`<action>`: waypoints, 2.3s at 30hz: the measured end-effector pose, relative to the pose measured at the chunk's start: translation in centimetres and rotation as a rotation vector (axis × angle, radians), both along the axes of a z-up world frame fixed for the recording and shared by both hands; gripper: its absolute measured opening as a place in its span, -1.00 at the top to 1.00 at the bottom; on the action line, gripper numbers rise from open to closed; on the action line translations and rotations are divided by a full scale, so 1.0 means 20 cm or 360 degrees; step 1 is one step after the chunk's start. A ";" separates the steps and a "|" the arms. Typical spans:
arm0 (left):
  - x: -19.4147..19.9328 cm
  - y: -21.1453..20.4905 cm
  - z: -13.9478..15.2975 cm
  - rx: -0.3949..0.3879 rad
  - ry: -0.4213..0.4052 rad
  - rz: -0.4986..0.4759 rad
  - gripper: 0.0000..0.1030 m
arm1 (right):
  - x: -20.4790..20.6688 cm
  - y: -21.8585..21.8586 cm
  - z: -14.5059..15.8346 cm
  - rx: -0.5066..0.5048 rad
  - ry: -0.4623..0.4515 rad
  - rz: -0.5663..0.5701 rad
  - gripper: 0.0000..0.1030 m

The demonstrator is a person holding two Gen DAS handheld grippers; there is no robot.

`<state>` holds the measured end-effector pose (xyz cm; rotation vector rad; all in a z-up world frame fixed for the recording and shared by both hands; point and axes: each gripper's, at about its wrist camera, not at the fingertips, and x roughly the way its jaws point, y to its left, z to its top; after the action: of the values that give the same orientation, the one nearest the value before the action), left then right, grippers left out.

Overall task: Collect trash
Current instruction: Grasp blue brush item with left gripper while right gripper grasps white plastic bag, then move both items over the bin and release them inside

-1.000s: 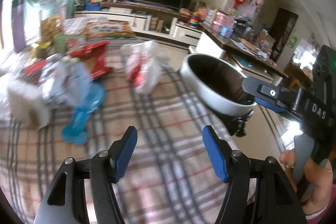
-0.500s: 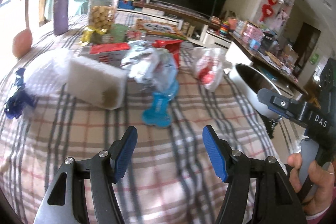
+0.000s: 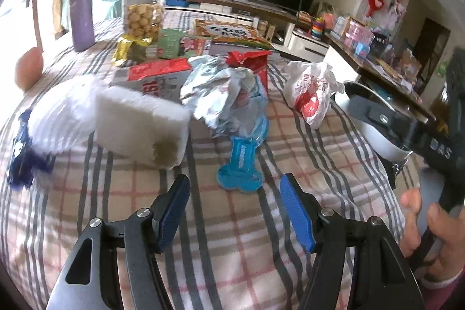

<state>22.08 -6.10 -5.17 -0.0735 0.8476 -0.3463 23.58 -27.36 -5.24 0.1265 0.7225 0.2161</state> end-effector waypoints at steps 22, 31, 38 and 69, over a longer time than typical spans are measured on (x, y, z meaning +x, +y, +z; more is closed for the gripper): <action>0.08 -0.09 -0.05 0.0017 0.0007 -0.0148 0.33 | 0.06 -0.05 -0.10 0.0014 0.0119 0.0026 0.39; 0.02 -0.14 0.01 -0.0056 -0.0029 -0.0226 0.35 | -0.15 -0.18 -0.01 0.0075 0.0088 -0.0054 0.40; 0.03 -0.22 0.05 -0.0054 -0.0055 -0.0295 0.34 | -0.25 -0.31 0.04 0.0110 0.0064 -0.0140 0.40; 0.08 -0.69 0.16 0.0026 -0.0178 -0.0547 0.34 | -0.35 -0.74 0.07 0.0109 0.0041 -0.0430 0.40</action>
<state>23.71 -19.98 -2.01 0.1078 0.7513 -0.6599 16.63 -42.17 -3.93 0.2903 0.7160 -0.0193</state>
